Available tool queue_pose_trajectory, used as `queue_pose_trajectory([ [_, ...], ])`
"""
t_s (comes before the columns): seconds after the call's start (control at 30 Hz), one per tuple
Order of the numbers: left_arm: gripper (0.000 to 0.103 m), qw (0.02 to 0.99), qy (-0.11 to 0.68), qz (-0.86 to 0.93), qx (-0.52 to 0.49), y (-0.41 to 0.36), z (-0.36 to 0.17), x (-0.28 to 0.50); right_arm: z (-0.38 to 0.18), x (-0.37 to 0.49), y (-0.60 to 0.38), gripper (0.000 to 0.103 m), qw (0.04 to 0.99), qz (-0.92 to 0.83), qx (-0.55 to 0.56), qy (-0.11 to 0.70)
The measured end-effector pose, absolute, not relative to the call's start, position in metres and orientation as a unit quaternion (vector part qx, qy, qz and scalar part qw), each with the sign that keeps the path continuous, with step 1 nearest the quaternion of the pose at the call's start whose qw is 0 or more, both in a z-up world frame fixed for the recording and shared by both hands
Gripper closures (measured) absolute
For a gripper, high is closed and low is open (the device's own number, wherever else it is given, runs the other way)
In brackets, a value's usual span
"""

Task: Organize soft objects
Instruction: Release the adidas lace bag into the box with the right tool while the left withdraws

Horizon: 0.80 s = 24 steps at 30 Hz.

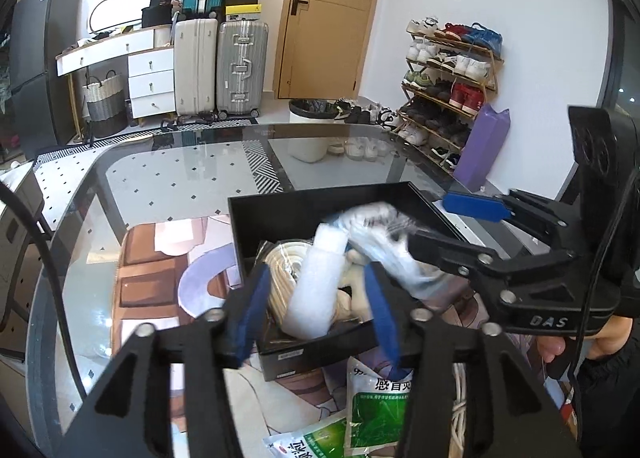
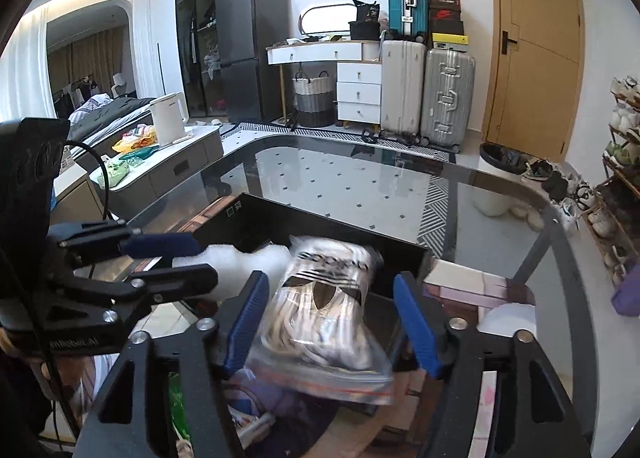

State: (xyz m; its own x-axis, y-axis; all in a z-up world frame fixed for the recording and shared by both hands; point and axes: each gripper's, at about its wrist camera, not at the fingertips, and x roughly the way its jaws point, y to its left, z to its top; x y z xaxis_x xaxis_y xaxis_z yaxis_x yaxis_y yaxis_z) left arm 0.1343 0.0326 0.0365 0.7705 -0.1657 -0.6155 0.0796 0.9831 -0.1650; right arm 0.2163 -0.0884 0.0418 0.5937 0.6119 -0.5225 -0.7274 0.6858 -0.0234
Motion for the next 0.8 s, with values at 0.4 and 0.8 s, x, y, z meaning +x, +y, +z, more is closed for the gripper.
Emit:
queue_pose_trajectory([
  [0.4,0.011,0.948,0.315,-0.041,-0.032,0.032,0.045,0.107,0.041,0.185,-0.122,0.001,0.881,0.387,-0.090,0.257],
  [0.8,0.000,0.950,0.309,-0.021,-0.034,0.042,0.040,0.073,0.021,0.150,-0.146,0.001,0.877,0.385,-0.099,0.271],
])
